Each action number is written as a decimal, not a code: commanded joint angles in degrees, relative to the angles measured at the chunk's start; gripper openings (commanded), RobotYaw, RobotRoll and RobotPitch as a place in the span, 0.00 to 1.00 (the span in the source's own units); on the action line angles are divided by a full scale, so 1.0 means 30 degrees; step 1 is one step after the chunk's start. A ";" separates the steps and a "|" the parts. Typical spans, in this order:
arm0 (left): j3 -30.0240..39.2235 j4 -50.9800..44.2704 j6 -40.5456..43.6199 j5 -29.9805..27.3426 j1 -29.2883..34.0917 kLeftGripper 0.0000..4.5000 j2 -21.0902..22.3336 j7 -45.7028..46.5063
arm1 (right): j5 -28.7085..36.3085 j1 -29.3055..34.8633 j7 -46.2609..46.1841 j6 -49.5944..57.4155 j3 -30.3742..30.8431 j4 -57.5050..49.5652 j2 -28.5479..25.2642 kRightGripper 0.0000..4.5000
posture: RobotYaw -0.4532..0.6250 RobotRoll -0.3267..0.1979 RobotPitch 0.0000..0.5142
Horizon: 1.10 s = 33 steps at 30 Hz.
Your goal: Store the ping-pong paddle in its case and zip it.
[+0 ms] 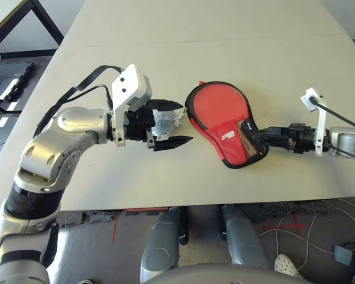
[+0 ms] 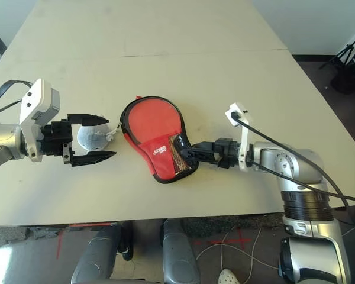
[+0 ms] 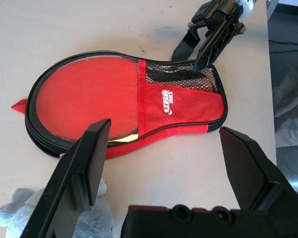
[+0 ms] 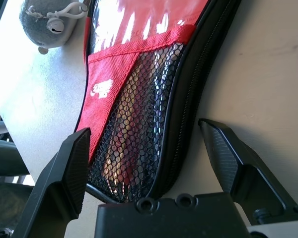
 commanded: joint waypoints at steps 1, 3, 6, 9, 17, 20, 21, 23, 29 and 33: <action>-0.0070 -0.0344 0.0192 -0.0149 0.0066 1.00 0.0217 -0.0084 | 0.0275 0.0455 -0.0694 0.0787 0.0296 -0.0218 0.0601 1.00 | 0.47 0.62 0.45; -0.0104 -0.0335 0.0226 -0.0128 0.0069 1.00 0.0187 -0.0053 | 0.0273 0.0495 -0.1058 0.1004 0.0273 -0.0210 0.0885 0.92 | 0.48 0.62 0.45; -0.0140 -0.0359 0.0284 -0.0126 0.0084 1.00 0.0155 -0.0002 | 0.0286 0.0428 -0.1670 0.1384 0.0028 0.0055 0.1233 0.73 | 0.48 0.62 0.45; -0.0165 -0.0328 0.0287 -0.0085 0.0083 1.00 0.0148 0.0014 | 0.0362 0.0385 -0.2029 0.1702 -0.0258 0.0213 0.1387 0.52 | 0.47 0.62 0.46; -0.0386 -0.0164 0.0185 0.0089 -0.0052 1.00 0.0022 0.0018 | 0.0794 0.0617 -0.2479 0.2540 -0.0947 0.0102 0.1485 0.01 | 0.46 0.62 0.46; -0.0478 -0.0074 0.0085 0.0210 -0.0059 1.00 -0.0031 0.0024 | 0.1256 0.1005 -0.2622 0.3009 -0.1261 -0.0338 0.1483 0.01 | 0.46 0.62 0.46; -0.0494 -0.0070 0.0070 0.0237 -0.0053 1.00 -0.0047 0.0025 | 0.1466 0.1125 -0.2697 0.3232 -0.1414 -0.0526 0.1506 0.01 | 0.46 0.62 0.46; -0.0524 -0.0063 0.0040 0.0289 -0.0038 1.00 -0.0077 0.0027 | 0.1900 0.1416 -0.2781 0.3765 -0.1703 -0.0996 0.1473 0.01 | 0.46 0.62 0.46; -0.0612 -0.0042 -0.0101 0.0466 0.0043 1.00 -0.0136 0.0067 | 0.3150 0.2931 -0.2720 0.4981 -0.2365 -0.2889 0.0822 0.01 | 0.46 0.62 0.43; -0.0632 0.0098 -0.0280 0.0577 0.0046 1.00 -0.0176 0.0023 | 0.3783 0.3659 -0.3123 0.5379 -0.2912 -0.3742 0.0807 0.01 | 0.45 0.62 0.43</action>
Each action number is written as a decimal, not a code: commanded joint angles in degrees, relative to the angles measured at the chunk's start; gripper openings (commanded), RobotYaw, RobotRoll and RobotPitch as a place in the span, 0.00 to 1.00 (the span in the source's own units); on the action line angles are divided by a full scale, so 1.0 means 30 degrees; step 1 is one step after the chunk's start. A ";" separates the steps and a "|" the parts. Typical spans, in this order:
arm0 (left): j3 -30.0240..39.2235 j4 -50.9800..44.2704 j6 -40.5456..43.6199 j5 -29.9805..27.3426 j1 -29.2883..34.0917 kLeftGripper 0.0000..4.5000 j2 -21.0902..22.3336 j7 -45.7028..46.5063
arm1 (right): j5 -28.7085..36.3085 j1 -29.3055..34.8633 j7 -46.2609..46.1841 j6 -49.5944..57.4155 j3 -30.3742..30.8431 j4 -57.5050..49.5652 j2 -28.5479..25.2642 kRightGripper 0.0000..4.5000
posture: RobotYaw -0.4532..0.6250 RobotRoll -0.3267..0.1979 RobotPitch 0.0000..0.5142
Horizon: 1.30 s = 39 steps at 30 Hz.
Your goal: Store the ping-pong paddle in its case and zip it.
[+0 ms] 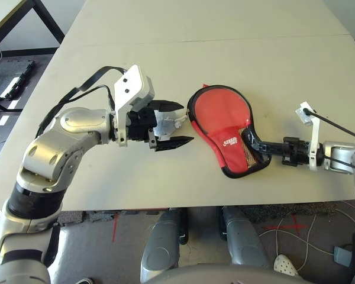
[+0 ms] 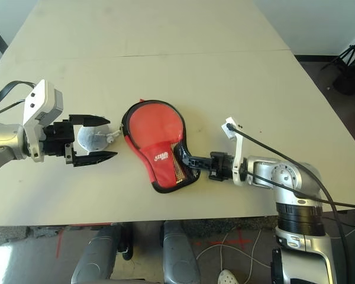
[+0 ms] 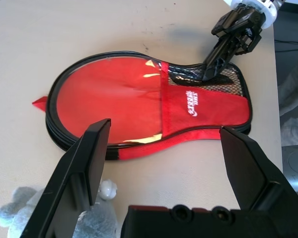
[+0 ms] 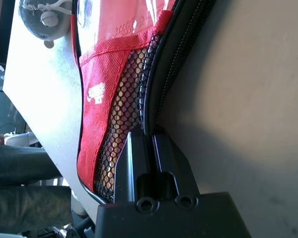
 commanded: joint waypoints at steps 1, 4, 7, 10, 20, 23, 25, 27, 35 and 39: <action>-0.0377 0.0080 -0.0291 0.0235 0.0125 1.00 -0.0027 -0.0091 | 0.0775 0.0797 -0.0434 0.0951 -0.0211 -0.1028 0.0035 0.01 | 0.45 0.62 0.42; -0.0469 0.0150 -0.0417 0.0291 0.0117 1.00 -0.0140 -0.0065 | 0.1229 0.1280 -0.0905 0.1370 -0.0561 -0.1770 0.0339 0.01 | 0.44 0.62 0.42; -0.0557 0.0220 -0.0517 0.0345 0.0111 1.00 -0.0253 -0.0041 | 0.1499 0.1597 -0.1431 0.1662 -0.0881 -0.2242 0.0700 0.01 | 0.44 0.62 0.42; -0.0623 0.0263 -0.0592 0.0391 0.0116 1.00 -0.0327 -0.0039 | 0.1672 0.1760 -0.1842 0.1930 -0.1186 -0.2507 0.0981 0.01 | 0.44 0.62 0.42; -0.0834 0.0347 -0.0762 0.0573 0.0227 1.00 -0.0565 -0.0040 | 0.2078 0.1624 -0.1935 0.1662 -0.1327 -0.3154 0.0318 0.31 | 0.43 0.62 0.43; -0.0832 0.0341 -0.0768 0.0600 0.0266 1.00 -0.0600 -0.0050 | 0.1634 0.1579 -0.0204 -0.0034 -0.0933 -0.3060 -0.1672 0.53 | 0.43 0.62 0.43; -0.0822 0.0381 -0.0789 0.0600 0.0282 1.00 -0.0623 -0.0063 | 0.0904 0.1698 0.1208 -0.1592 -0.0477 -0.2566 -0.3379 0.66 | 0.43 0.62 0.43; -0.0789 0.0525 -0.0904 0.0662 0.0366 1.00 -0.0595 -0.0127 | -0.0005 0.1614 0.3083 -0.3679 -0.0214 -0.1446 -0.5228 0.80 | 0.43 0.62 0.43; -0.0414 0.1446 -0.0591 0.0807 0.0123 1.00 -0.0496 0.0246 | -0.5146 -0.2616 0.6910 -1.3694 0.2816 0.4574 -0.5414 0.99 | 0.42 0.62 0.42; -0.0429 0.1770 -0.0623 0.0904 0.0141 1.00 -0.0511 0.0439 | -0.7080 -0.5200 0.7786 -1.6990 0.4712 0.6763 -0.3498 0.99 | 0.42 0.62 0.40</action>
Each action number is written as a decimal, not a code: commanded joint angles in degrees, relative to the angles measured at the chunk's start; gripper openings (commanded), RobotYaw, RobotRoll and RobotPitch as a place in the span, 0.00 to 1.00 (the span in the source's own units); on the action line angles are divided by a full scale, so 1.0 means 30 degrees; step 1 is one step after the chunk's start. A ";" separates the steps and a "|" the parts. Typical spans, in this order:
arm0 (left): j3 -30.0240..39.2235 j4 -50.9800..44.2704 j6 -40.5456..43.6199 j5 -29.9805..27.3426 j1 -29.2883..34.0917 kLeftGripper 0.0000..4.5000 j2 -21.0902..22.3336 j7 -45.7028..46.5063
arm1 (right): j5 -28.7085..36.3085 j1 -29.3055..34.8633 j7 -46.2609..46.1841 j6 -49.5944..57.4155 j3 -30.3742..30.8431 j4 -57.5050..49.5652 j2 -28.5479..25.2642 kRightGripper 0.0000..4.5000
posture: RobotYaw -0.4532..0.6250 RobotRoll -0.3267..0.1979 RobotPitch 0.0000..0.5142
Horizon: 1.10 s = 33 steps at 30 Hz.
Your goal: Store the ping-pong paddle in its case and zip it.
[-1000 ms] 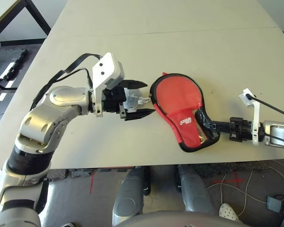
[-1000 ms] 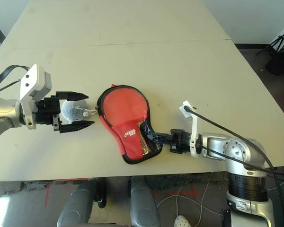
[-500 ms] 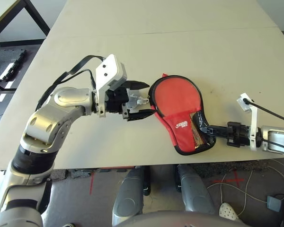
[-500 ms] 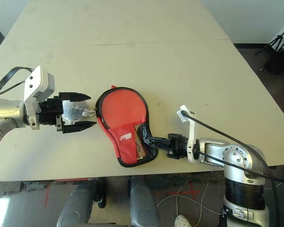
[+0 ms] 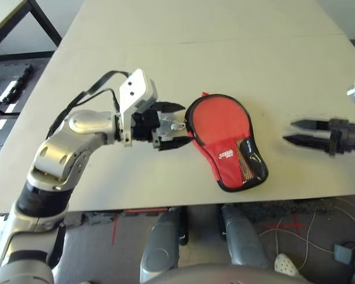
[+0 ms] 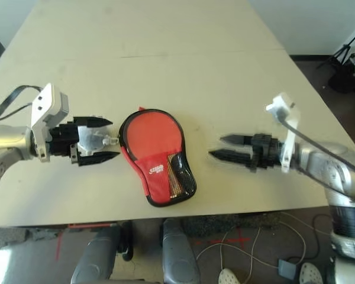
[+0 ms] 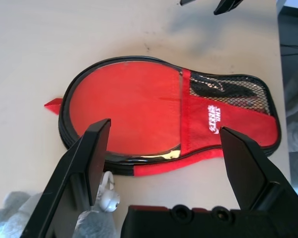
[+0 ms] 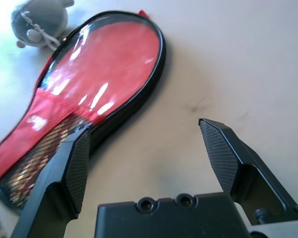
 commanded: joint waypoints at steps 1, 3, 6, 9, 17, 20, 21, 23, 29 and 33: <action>0.0067 0.0431 0.0123 0.0283 0.0108 1.00 0.0079 0.0188 | -0.1347 -0.1690 0.1020 -0.2549 0.1649 0.1497 0.1780 0.99 | 0.42 0.62 0.39; 0.0082 0.0864 0.0032 0.0488 0.0107 1.00 0.0018 0.0402 | -0.1865 -0.3148 0.1481 -0.3713 0.2223 0.2619 0.3049 0.99 | 0.43 0.62 0.37; 0.0045 0.1301 -0.0064 0.0850 0.0143 1.00 0.0017 0.0677 | -0.2637 -0.4166 0.2083 -0.5137 0.2695 0.4001 0.3990 0.99 | 0.43 0.62 0.36; 0.0062 0.1754 -0.0002 0.1227 0.0125 1.00 0.0015 0.0991 | -0.3328 -0.4851 0.2658 -0.6391 0.3220 0.5222 0.4741 0.99 | 0.43 0.62 0.36; -0.0718 0.2572 -0.0322 0.3621 0.0088 1.00 0.0180 0.2094 | -0.5511 -0.5490 0.3804 -0.9642 0.4428 0.8916 0.6248 0.99 | 0.43 0.62 0.36; -0.0556 0.2651 -0.0266 0.3645 0.0068 1.00 0.0037 0.2003 | -0.6111 -0.5508 0.4078 -1.0325 0.4602 0.9925 0.6578 0.99 | 0.44 0.62 0.37; -0.0507 0.2698 -0.0190 0.3652 0.0044 1.00 -0.0003 0.2006 | -0.6263 -0.5547 0.4128 -1.0504 0.4607 1.0220 0.6673 0.99 | 0.44 0.62 0.37; -0.0449 0.2839 -0.0023 0.3676 -0.0032 1.00 -0.0048 0.2017 | -0.6665 -0.5672 0.4135 -1.0961 0.4643 1.0868 0.6869 0.99 | 0.44 0.62 0.38; -0.0619 0.2990 0.0747 0.3790 -0.0113 1.00 -0.0068 0.2104 | -0.7440 -0.6128 0.3703 -1.1797 0.4569 1.2140 0.7370 0.99 | 0.44 0.62 0.39; -0.0753 0.2999 0.1595 0.3808 -0.0290 1.00 -0.0145 0.2242 | -0.7877 -0.6143 0.3409 -1.2230 0.4618 1.2546 0.7517 0.99 | 0.44 0.62 0.40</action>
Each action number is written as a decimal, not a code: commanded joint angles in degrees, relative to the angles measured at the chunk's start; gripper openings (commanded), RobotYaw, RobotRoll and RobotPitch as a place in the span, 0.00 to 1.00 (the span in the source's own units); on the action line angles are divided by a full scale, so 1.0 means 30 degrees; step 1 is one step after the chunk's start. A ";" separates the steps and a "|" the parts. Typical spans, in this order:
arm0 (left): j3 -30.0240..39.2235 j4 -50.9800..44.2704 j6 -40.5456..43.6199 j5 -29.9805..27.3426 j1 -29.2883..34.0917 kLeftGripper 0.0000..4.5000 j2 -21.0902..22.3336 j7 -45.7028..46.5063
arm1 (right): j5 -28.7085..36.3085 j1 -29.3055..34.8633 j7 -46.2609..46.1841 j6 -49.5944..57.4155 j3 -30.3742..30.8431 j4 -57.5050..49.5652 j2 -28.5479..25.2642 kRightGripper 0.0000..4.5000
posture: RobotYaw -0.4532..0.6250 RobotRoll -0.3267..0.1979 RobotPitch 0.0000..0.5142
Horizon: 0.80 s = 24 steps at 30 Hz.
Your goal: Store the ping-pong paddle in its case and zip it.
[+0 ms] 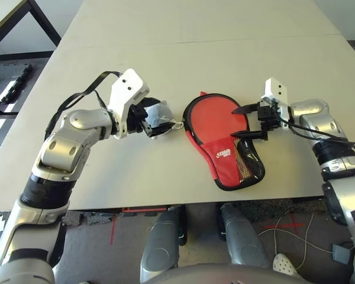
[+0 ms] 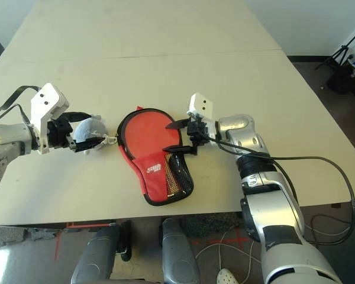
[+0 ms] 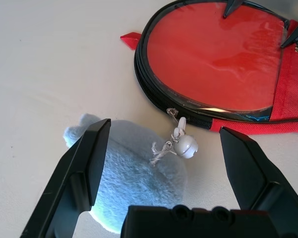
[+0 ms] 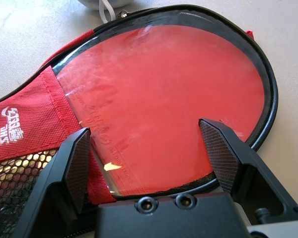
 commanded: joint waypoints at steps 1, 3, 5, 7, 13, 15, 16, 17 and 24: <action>-0.0346 0.0221 0.0777 0.0179 -0.0115 1.00 -0.0021 0.0111 | -0.0840 0.0139 -0.0285 -0.0349 0.0358 0.0753 0.0146 0.99 | 0.44 0.62 0.40; -0.0405 0.0298 0.0965 0.0191 -0.0233 1.00 -0.0039 0.0135 | -0.1035 0.0179 -0.0471 -0.0564 0.0383 0.0873 0.0201 0.99 | 0.44 0.62 0.40; -0.0476 0.0398 0.1161 0.0250 -0.0343 1.00 -0.0037 0.0182 | -0.1158 0.0182 -0.0607 -0.0688 0.0355 0.0973 0.0268 0.99 | 0.44 0.62 0.40; -0.0562 0.0544 0.1229 0.0312 -0.0443 1.00 -0.0074 0.0199 | -0.1172 0.0204 -0.0669 -0.0737 0.0313 0.0971 0.0314 0.99 | 0.44 0.62 0.41; -0.1080 0.1311 0.1201 0.0934 -0.0811 1.00 -0.0156 0.0348 | -0.1203 0.0198 -0.0918 -0.0804 0.0186 0.0936 0.0412 0.99 | 0.43 0.62 0.41; -0.1143 0.1644 0.1002 0.1249 -0.0999 1.00 -0.0261 0.0495 | -0.1195 0.0221 -0.0927 -0.0789 0.0170 0.0885 0.0407 0.99 | 0.43 0.62 0.41; -0.1140 0.1814 0.1020 0.1346 -0.1136 1.00 -0.0312 0.0568 | -0.1195 0.0232 -0.0939 -0.0788 0.0163 0.0872 0.0403 0.99 | 0.43 0.62 0.41; -0.1123 0.1934 0.1111 0.1411 -0.1261 1.00 -0.0332 0.0637 | -0.1184 0.0259 -0.0945 -0.0769 0.0156 0.0821 0.0391 0.99 | 0.42 0.62 0.41; 0.0291 0.3034 0.3091 0.0492 -0.2716 1.00 -0.1109 0.1177 | -0.1121 0.0489 -0.1018 -0.0717 0.0101 0.0528 0.0354 0.99 | 0.42 0.62 0.42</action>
